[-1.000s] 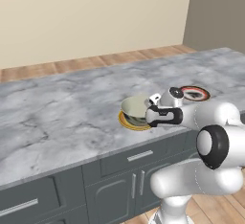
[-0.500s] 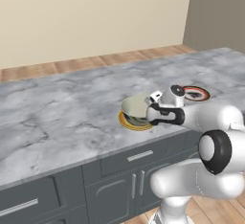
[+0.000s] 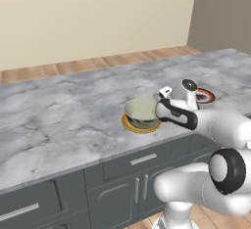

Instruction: Move the bowls from the cabinet to the plates on the dining table.

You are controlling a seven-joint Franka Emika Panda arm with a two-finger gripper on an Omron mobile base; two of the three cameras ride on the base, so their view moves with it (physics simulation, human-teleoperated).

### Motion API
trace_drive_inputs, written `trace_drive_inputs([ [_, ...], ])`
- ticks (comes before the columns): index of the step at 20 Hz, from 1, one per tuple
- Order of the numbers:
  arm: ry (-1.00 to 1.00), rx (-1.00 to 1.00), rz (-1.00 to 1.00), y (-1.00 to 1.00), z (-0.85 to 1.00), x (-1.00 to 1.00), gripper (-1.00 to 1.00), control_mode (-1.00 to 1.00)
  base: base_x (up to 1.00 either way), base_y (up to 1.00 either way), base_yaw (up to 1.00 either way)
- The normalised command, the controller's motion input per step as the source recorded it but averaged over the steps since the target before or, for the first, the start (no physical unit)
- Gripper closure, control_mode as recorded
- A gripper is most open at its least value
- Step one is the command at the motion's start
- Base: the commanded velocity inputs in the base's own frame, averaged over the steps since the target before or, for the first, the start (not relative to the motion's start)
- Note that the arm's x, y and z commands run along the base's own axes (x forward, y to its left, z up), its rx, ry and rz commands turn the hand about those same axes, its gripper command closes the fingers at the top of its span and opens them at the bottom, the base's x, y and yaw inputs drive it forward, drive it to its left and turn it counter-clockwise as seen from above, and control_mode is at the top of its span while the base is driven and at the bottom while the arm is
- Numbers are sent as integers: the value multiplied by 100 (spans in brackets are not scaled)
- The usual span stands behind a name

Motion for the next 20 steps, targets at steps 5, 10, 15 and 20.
trace_drive_inputs([
  [5, 0, 1, 0, -15, 49, -31, -100, -100, 0, 0, 0],
  [10, 0, 2, 0, -7, 44, -46, -100, -100, 0, 0, 0],
  [15, 0, 1, 0, -2, 36, -56, -100, -100, 0, 0, 0],
  [20, -1, 1, 0, 0, 34, -53, -100, -100, 0, 0, 0],
])
